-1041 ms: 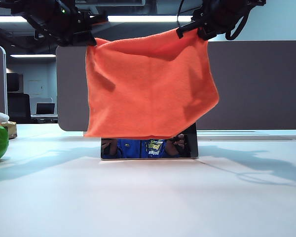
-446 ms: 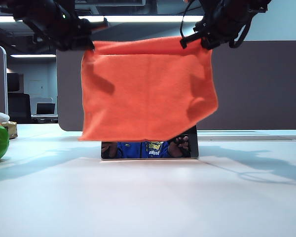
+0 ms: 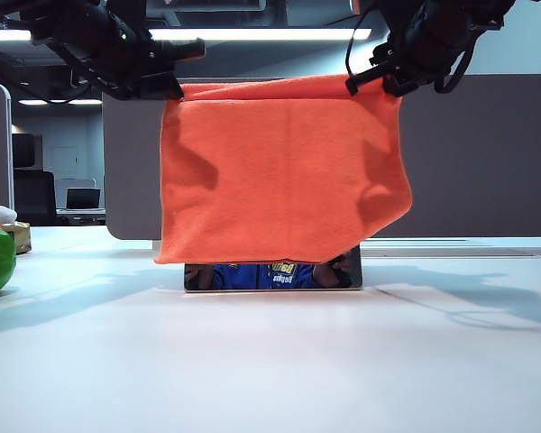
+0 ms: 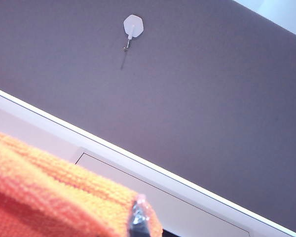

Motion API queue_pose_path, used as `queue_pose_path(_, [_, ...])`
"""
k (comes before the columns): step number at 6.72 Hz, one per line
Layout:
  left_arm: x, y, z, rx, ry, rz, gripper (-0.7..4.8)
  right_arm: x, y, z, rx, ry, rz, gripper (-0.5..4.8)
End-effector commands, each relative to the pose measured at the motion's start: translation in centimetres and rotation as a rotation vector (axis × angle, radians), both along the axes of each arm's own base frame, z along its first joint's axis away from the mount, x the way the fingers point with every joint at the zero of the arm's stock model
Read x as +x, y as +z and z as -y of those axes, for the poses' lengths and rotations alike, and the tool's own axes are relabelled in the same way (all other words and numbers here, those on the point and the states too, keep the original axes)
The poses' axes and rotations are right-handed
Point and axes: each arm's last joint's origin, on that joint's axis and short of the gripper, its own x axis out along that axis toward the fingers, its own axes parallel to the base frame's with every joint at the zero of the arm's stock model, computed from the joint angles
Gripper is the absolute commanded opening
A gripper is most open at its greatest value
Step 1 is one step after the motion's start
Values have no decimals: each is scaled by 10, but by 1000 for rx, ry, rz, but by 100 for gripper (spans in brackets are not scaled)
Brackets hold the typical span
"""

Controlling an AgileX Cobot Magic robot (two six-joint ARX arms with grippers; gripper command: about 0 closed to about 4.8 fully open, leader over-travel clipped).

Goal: Pick up the cloth from the table and use it to cover the mirror.

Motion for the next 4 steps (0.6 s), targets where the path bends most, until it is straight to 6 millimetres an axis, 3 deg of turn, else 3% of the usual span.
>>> queue_pose_path(1, [2,-6,-4,29,55,-52,-6,1,-1,2,-3,50,-40,-6])
queue_pose_path(3, [4,-12,-4,41,96,-84,-6,0,-6,1,-16,72,-81,-5])
queue_pose_path(4, [4,-9,-4,29,90,-56,-6,1,1,1,6,73,-18,13])
